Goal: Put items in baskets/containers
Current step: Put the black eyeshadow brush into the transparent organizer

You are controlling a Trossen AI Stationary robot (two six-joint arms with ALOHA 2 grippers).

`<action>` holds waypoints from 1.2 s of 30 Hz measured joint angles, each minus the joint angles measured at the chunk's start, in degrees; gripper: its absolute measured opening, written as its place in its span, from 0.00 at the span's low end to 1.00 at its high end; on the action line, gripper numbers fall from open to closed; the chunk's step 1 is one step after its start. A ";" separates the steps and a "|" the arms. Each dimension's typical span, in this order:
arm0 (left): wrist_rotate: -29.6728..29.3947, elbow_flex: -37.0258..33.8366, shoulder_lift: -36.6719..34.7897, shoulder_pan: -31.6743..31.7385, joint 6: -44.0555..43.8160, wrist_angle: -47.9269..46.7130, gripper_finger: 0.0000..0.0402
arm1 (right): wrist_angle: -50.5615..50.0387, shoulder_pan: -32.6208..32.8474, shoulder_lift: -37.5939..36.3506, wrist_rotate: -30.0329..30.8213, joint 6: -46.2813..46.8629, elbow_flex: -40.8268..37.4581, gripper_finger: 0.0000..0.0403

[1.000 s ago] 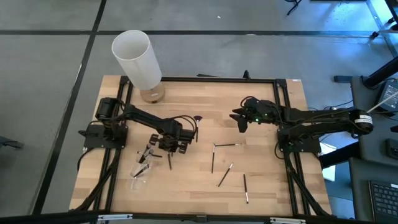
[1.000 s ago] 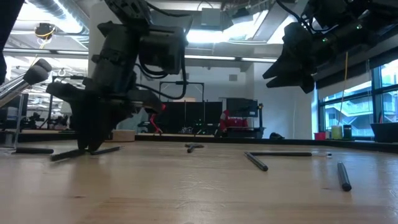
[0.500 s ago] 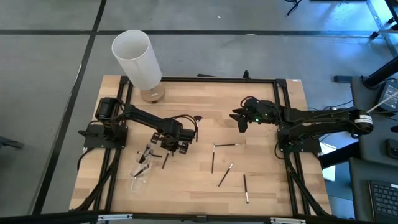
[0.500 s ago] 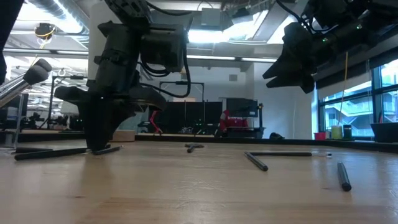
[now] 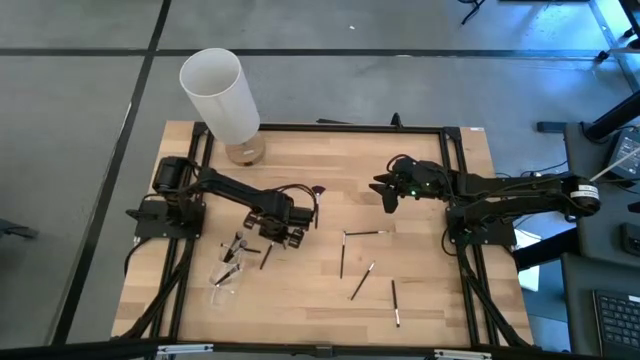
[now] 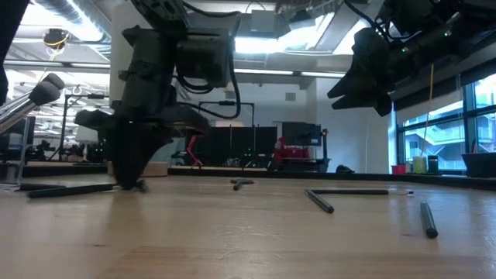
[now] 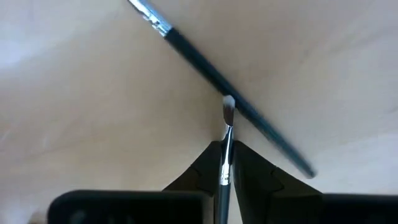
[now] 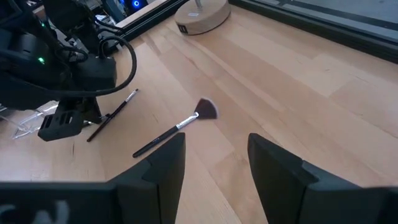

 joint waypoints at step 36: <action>-51.21 21.14 -20.52 -30.98 14.53 -15.31 0.07 | -2.36 0.02 0.02 0.04 1.39 0.00 0.43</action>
